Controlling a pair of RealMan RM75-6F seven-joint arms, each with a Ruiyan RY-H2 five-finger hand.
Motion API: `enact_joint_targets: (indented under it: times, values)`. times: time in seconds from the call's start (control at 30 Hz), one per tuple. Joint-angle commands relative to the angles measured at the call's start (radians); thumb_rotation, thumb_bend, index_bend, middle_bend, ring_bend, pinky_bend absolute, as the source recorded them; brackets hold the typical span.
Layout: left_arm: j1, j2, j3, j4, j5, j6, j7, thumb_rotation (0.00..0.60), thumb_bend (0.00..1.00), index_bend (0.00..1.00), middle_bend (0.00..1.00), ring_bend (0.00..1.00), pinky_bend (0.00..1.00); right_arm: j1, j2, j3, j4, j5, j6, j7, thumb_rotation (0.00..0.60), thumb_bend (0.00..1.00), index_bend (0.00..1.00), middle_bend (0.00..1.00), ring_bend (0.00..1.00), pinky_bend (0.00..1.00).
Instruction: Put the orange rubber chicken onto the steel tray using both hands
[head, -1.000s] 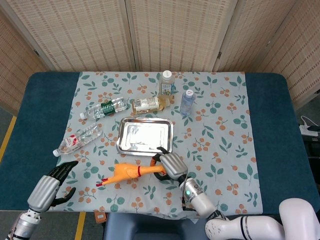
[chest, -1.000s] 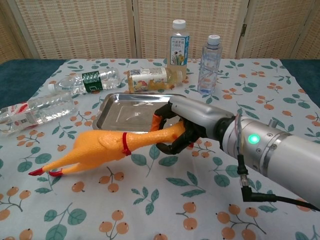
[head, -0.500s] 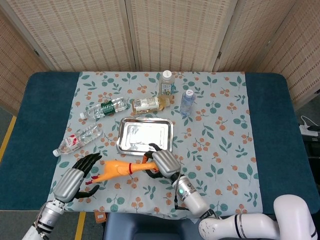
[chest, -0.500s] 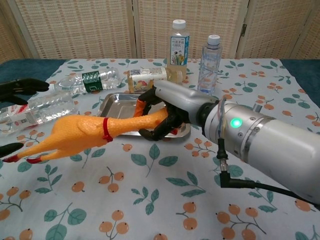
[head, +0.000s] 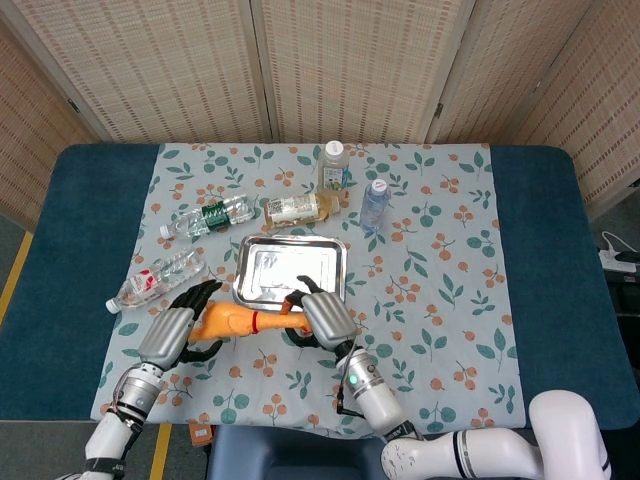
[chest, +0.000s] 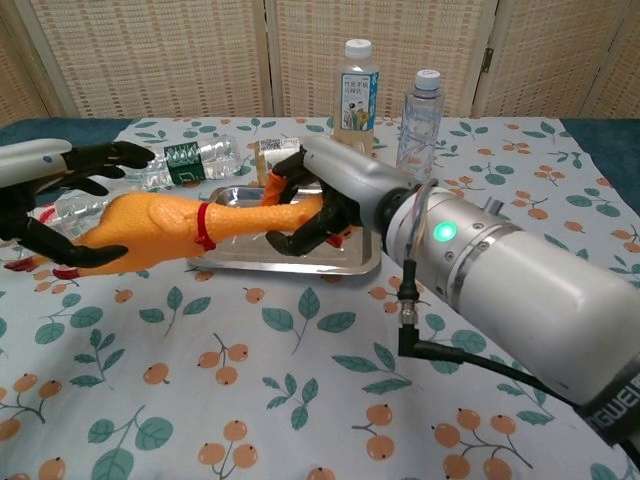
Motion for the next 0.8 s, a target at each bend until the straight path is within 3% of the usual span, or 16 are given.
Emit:
enact_joint_targets:
  times: [0.03,0.37,0.47,0.57,0.7,0.8]
  values:
    - [-0.023,-0.011,-0.005,0.007,-0.038,-0.014,0.026,0.600,0.31,0.00,0.00,0.00,0.10,0.004,-0.009,0.010,0.002,-0.001,0.011,-0.002,0.600,0.38,0.84,0.41,0.28,0.39]
    - [-0.077,-0.086,-0.042,0.088,-0.143,0.011,0.070,0.600,0.33,0.03,0.04,0.03,0.13,0.014,-0.014,0.018,-0.020,0.010,0.020,-0.019,0.600,0.38,0.84,0.41,0.28,0.39]
    - [-0.077,-0.122,-0.053,0.113,-0.152,0.054,0.074,0.600,0.40,0.31,0.32,0.27,0.25,0.015,-0.011,0.021,-0.022,0.013,0.021,-0.018,0.600,0.38,0.84,0.41,0.28,0.39]
    - [-0.078,-0.139,-0.058,0.129,-0.169,0.067,0.068,0.600,0.58,0.59,0.60,0.48,0.43,0.013,-0.004,0.022,-0.026,0.014,0.022,-0.013,0.600,0.38,0.84,0.41,0.28,0.39]
    - [-0.076,-0.166,-0.063,0.161,-0.161,0.094,0.054,0.600,0.80,0.83,0.79,0.64,0.62,0.010,0.005,0.019,-0.026,0.015,0.024,-0.013,0.600,0.38,0.84,0.41,0.28,0.39]
    - [-0.082,-0.162,-0.059,0.161,-0.167,0.082,0.059,0.600,0.87,0.88,0.83,0.68,0.68,0.009,0.010,0.020,-0.028,0.021,0.024,-0.010,0.600,0.38,0.84,0.41,0.28,0.39]
